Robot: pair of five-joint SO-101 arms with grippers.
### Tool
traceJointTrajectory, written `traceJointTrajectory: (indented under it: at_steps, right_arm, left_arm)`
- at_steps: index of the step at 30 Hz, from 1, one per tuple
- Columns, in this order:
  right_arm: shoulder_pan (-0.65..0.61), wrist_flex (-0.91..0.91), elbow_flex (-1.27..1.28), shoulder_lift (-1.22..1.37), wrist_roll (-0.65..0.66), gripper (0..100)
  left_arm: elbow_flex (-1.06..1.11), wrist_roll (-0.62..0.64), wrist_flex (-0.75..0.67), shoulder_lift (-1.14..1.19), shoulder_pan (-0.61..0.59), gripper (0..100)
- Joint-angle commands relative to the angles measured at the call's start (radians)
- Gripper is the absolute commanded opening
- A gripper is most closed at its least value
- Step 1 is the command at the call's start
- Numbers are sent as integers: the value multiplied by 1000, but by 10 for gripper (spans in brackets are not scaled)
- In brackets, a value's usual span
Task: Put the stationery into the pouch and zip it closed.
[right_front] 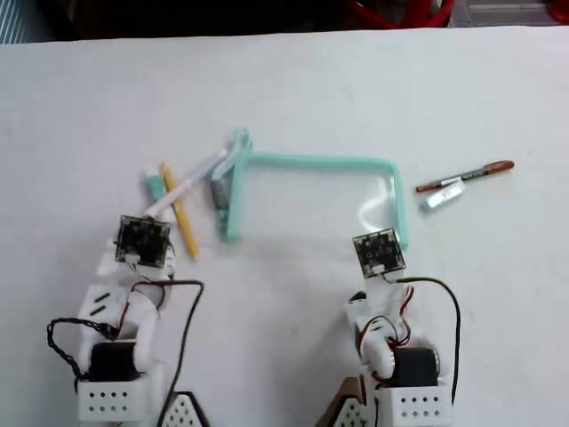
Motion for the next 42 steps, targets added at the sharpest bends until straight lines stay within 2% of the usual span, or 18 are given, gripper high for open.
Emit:
traceJointTrajectory:
  at_steps: [1, 25, 31, 42]
  right_arm:
    - [4, 8, 9, -2, -3, 27]
    - [4, 8, 9, -2, -3, 27]
    - [4, 8, 9, -2, -3, 27]
    - [4, 8, 9, -2, -3, 27]
  left_arm:
    - [-58, -37, 25, -13, -1, 24]
    - [-48, -60, 51, -13, 24, 24]
    - [-5, -61, -20, -13, 24, 24]
    - [-3, -61, -20, -13, 25, 24]
